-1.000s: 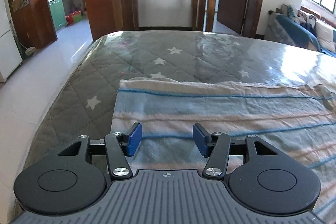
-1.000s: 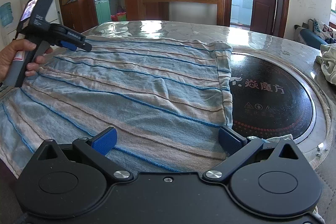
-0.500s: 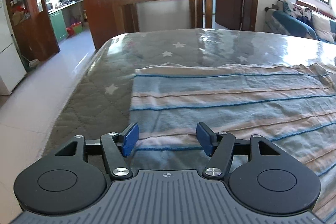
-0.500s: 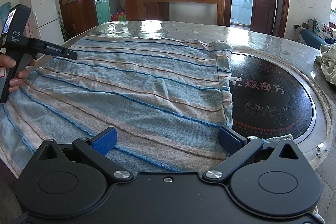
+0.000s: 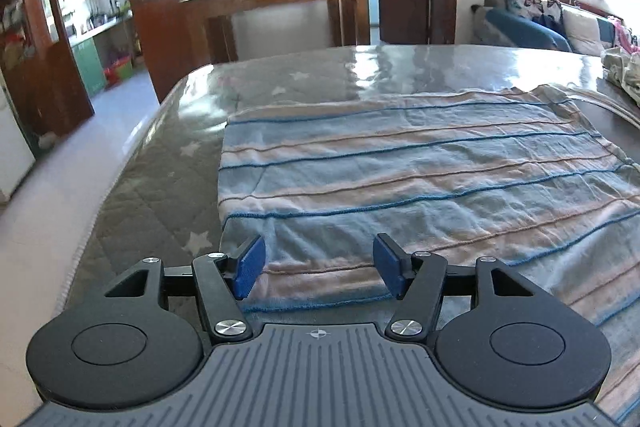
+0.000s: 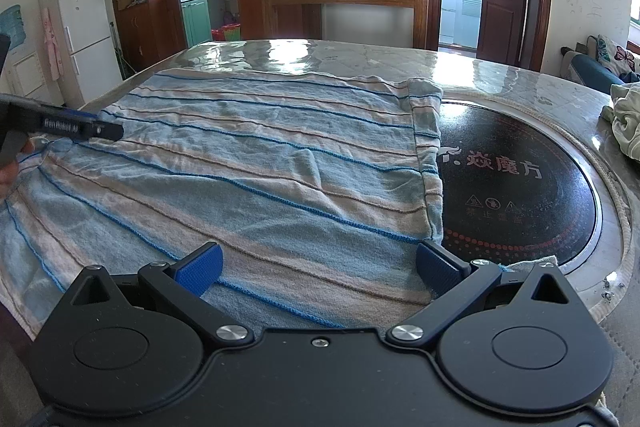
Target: Fold clothes
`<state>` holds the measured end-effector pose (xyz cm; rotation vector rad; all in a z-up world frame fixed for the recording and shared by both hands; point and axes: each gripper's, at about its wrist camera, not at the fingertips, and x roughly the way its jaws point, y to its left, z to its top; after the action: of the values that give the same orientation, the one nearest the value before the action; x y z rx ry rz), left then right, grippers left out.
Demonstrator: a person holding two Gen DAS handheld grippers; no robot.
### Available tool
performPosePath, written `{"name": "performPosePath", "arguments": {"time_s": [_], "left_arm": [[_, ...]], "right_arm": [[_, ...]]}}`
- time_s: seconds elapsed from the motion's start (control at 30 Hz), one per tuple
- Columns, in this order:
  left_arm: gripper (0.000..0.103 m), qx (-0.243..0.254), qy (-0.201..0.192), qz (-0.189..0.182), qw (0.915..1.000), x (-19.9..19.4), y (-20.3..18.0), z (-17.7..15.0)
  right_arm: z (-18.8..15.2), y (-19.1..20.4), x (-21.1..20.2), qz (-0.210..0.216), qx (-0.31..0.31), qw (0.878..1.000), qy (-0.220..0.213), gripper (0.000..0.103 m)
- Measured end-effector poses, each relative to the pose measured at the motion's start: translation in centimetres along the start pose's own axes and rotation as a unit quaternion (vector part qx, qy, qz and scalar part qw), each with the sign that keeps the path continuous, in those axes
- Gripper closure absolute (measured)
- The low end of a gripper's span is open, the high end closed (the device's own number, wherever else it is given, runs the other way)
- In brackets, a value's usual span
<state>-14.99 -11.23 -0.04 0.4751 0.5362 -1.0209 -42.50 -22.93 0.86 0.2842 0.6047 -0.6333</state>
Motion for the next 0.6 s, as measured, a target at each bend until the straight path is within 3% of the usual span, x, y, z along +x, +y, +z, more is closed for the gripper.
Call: {"name": "performPosePath", "arguments": {"time_s": [0.3, 0.5, 0.6], "left_arm": [[0.041, -0.034, 0.001, -0.003, 0.9994, -0.9, 2.3, -1.2], [0.041, -0.02, -0.019, -0.042, 0.9987, -3.4, 1.1, -1.8], [0.041, 0.003, -0.015, -0.044, 0.9989, -3.8, 0.0, -2.4]], "right_arm": [[0.0, -0.1, 0.0, 0.001, 0.001, 1.0, 0.0, 0.0], [0.0, -0.1, -0.1, 0.001, 0.001, 1.0, 0.0, 0.0], [0.0, -0.2, -0.1, 0.001, 0.001, 1.0, 0.0, 0.0]]}}
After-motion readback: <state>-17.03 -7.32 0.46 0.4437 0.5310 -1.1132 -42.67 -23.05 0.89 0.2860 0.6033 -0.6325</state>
